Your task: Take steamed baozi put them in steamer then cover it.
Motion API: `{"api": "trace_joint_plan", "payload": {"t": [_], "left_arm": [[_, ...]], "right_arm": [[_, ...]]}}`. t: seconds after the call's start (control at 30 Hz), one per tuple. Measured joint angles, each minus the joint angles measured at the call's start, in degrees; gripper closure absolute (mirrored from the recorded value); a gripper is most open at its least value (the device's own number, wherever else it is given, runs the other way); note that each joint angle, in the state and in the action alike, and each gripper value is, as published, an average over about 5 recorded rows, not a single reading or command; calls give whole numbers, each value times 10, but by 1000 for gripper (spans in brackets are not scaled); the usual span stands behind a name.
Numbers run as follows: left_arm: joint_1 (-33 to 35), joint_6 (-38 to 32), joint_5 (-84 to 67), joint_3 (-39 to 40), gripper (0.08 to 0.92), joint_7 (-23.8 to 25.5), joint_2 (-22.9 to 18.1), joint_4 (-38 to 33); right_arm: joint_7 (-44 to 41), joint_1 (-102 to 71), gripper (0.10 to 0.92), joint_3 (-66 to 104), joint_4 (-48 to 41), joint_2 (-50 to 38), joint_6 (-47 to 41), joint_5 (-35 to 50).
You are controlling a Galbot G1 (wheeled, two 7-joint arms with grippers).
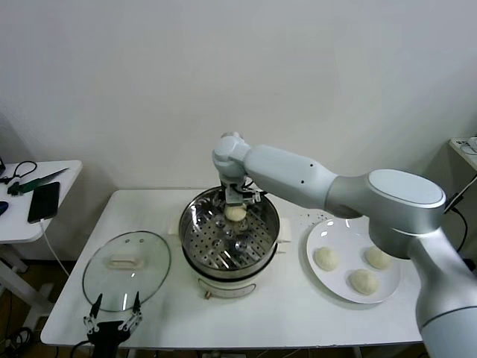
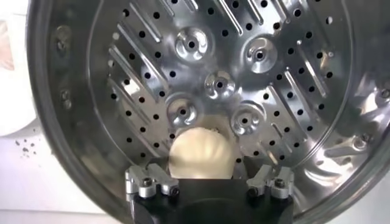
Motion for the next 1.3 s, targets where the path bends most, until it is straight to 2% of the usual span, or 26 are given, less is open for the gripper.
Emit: {"api": "trace_joint_plan", "payload": {"t": [0.33, 0.57, 0.7, 1.07, 1.3], "left_arm": [[0, 0, 0, 3, 177, 0, 0, 0], [-1, 0, 0, 6, 177, 0, -1, -4], [-1, 0, 1, 7, 177, 0, -1, -4], [-14, 4, 9, 15, 177, 4, -1, -5], [-12, 2, 11, 13, 177, 4, 2, -9]], "right_arm": [[-12, 31, 203, 5, 46, -38, -6, 36], [-2, 91, 203, -22, 102, -107, -45, 105], [22, 134, 203, -61, 136, -163, -106, 170], [57, 188, 203, -151, 192, -312, -344, 362], [61, 160, 203, -167, 201, -386, -438, 426]]}}
